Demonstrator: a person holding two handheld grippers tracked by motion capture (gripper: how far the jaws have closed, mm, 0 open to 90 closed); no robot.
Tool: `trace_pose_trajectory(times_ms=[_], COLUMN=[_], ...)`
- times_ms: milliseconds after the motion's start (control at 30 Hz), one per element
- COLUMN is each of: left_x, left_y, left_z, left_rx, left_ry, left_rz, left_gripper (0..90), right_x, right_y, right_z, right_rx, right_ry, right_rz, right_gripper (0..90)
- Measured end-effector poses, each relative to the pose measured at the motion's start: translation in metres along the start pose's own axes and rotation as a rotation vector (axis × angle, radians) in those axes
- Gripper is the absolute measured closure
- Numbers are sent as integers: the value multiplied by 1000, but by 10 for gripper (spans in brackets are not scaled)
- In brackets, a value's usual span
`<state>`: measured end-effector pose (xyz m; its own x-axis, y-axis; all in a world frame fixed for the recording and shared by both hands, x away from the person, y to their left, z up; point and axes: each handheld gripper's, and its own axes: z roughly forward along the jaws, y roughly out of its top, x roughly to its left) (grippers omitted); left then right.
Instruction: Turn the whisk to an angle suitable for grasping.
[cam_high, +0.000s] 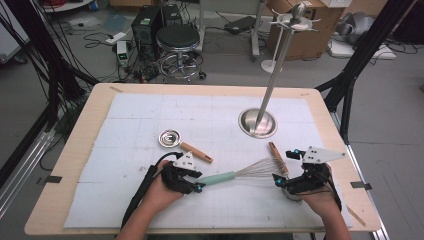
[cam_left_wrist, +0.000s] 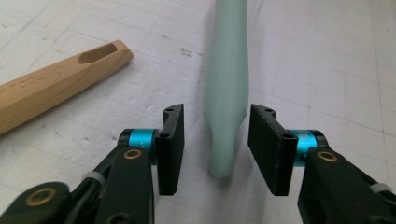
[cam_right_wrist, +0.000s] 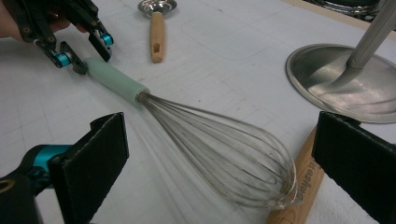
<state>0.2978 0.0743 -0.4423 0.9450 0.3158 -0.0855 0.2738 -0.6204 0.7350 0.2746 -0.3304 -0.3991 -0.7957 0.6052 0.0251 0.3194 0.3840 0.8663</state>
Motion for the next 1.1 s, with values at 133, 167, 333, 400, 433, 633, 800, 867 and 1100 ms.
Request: trace_pose_trajectory(times_ms=[133, 167, 333, 400, 433, 633, 800, 867, 1100], left_x=[0, 0, 3, 4, 8, 17, 24, 26, 29], left_y=[0, 0, -2, -4, -7, -14, -18, -19, -21], left_z=[-3, -3, -16, -20, -28, -49, -69, -77, -103], left_rx=[-32, -32, -96, -114, -154, -243, -288, -312, -372], left_ry=[-5, -5, -32, -31, -19, 43, 72, 86, 104], left_rz=[-17, -17, -44, -50, -71, -115, -136, -140, -116], left_gripper=[511, 491, 403, 355, 338, 188, 136, 118, 16], right_x=[1, 1, 1, 1, 1, 1, 2, 2, 2], right_y=[-1, -1, 0, 0, 0, 1, 1, 1, 1], right_z=[0, 0, 0, 0, 0, 4, 6, 6, 6], right_rx=[2, 2, -4, -7, -7, -2, 0, 0, -2], right_ry=[2, 3, 7, 8, 9, 20, 22, 23, 30], right_rz=[5, 3, -2, -1, 1, 0, -5, -5, -2], right_gripper=[26, 26, 26, 26, 26, 26, 26, 26, 26])
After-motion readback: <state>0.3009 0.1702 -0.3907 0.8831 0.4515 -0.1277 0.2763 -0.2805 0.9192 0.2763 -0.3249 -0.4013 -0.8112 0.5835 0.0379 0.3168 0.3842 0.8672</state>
